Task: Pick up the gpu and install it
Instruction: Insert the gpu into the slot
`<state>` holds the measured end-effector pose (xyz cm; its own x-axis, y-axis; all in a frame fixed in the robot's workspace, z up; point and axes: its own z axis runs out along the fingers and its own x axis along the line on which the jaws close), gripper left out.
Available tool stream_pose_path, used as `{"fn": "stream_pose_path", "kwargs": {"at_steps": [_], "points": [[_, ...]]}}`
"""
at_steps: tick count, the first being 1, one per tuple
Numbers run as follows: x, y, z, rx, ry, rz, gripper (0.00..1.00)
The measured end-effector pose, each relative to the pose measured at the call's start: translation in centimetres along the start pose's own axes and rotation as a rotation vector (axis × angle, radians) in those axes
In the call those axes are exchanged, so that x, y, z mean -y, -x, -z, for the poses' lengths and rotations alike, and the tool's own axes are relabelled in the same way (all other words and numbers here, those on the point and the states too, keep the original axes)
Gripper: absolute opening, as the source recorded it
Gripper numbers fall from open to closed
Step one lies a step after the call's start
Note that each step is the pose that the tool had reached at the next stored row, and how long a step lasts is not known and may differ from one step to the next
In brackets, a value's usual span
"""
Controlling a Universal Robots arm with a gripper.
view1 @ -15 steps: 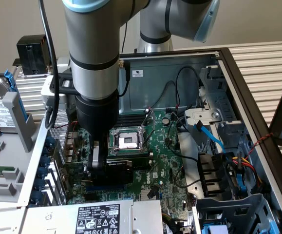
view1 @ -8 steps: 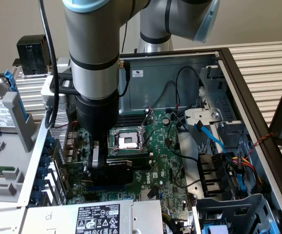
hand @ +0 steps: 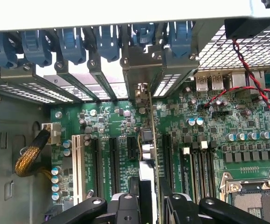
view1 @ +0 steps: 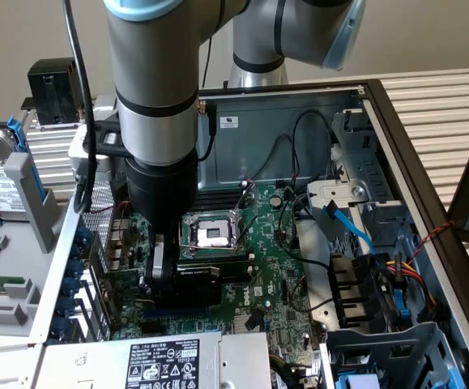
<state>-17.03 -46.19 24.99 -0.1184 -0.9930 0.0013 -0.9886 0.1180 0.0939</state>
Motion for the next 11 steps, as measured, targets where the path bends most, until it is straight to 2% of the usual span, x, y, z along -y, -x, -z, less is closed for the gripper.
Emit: {"fn": "stream_pose_path", "kwargs": {"at_steps": [5, 11], "points": [[0.0, 0.0, 0.0, 0.0021, 0.0002, -0.023, 0.27], [0.01, -0.04, 0.0, 0.0024, 0.0013, -0.023, 0.27]]}}
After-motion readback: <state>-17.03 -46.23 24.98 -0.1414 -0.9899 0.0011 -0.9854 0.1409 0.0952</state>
